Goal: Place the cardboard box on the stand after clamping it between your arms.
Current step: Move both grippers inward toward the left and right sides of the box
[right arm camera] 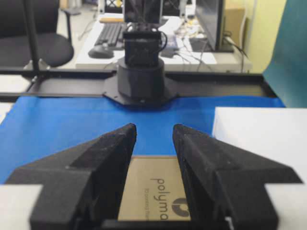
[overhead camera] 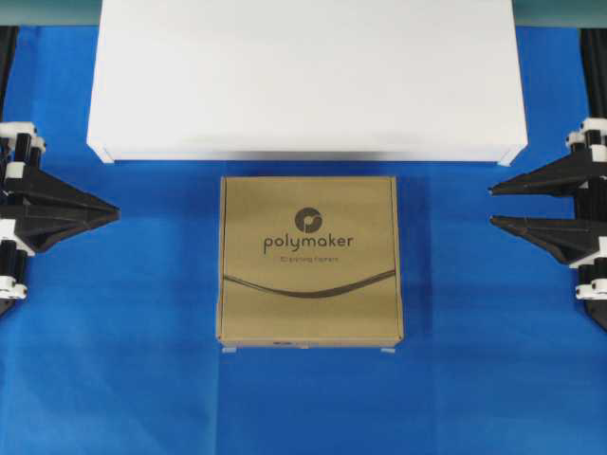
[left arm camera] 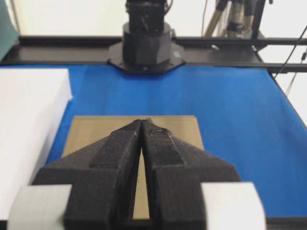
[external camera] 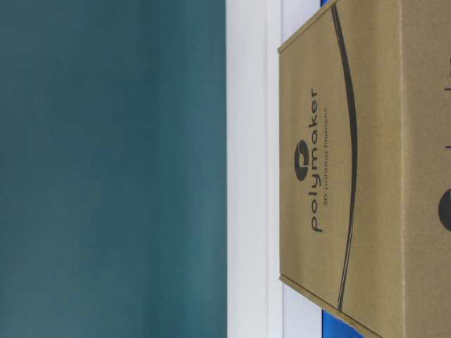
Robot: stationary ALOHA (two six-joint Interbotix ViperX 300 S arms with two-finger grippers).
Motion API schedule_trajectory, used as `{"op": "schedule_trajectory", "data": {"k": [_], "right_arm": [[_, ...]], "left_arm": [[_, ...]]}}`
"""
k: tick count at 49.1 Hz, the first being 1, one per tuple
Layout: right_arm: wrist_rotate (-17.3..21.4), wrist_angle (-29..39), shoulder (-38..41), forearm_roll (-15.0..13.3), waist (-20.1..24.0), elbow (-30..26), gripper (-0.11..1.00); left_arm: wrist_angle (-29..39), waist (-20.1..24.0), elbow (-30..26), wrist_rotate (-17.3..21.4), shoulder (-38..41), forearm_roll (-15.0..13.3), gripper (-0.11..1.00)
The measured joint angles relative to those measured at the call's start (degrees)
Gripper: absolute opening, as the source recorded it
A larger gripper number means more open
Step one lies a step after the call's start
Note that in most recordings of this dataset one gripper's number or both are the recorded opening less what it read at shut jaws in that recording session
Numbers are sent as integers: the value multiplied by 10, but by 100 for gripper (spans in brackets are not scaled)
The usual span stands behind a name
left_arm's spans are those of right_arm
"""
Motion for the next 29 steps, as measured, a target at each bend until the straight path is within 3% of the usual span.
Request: {"op": "schedule_trajectory", "data": {"k": [4, 11, 20, 29], "right_arm": [[7, 4, 0, 9, 1, -1, 18], [25, 55, 0, 35, 0, -11, 7], [54, 191, 5, 38, -1, -46, 6], [55, 345, 35, 38, -2, -82, 6]], "left_arm": [[26, 0, -3, -12, 7, 15, 6], [98, 0, -24, -19, 19, 21, 0], [209, 0, -63, -19, 28, 21, 0], [297, 0, -91, -21, 48, 22, 0]]}}
